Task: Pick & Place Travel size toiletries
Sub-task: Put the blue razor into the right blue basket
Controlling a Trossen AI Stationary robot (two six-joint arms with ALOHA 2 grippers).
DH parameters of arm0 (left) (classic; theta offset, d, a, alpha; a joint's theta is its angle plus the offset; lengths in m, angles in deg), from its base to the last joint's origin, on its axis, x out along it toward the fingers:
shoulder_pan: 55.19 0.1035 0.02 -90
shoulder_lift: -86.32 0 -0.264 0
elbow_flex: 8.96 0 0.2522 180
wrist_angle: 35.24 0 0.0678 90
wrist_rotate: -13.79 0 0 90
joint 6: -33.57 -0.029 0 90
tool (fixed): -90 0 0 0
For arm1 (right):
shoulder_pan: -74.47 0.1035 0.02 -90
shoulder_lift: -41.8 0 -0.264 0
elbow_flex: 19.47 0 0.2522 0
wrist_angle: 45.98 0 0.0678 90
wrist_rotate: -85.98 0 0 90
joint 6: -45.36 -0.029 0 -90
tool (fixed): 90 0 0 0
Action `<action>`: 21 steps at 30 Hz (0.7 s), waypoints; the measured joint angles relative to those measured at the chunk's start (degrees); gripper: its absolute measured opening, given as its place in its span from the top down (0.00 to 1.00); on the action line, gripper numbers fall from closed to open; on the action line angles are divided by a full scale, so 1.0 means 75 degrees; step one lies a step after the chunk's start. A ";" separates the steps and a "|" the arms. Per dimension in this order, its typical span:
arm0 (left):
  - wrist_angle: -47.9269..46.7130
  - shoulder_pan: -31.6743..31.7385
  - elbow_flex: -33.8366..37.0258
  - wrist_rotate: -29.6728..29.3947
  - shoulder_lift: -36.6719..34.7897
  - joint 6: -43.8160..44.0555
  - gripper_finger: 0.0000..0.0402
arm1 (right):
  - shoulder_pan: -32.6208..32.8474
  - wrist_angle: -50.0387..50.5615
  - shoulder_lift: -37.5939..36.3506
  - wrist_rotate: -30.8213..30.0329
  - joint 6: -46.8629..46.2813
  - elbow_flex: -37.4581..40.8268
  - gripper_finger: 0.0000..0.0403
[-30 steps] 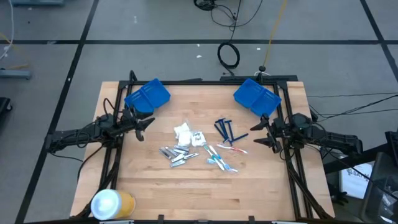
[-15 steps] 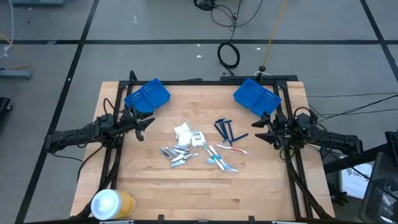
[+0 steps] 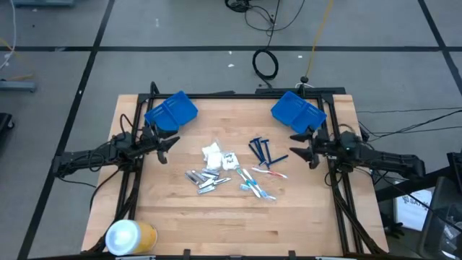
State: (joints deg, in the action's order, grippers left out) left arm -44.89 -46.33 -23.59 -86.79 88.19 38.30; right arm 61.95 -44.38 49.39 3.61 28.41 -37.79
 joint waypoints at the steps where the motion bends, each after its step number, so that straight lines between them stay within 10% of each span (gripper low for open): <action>1: 0.0000 0.0003 -0.0001 0.0001 0.0000 0.0000 0.68 | 0.0025 0.0299 0.0292 -0.0034 0.0117 -0.0115 0.36; 21: 0.0000 0.0006 -0.0001 0.0001 0.0000 0.0000 0.68 | 0.0461 0.0780 0.7626 -0.0680 0.2815 -0.1711 0.36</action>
State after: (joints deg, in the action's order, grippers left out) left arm -44.89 -46.29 -23.60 -86.78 88.19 38.30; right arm 65.41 -38.53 106.58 -1.49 49.52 -50.62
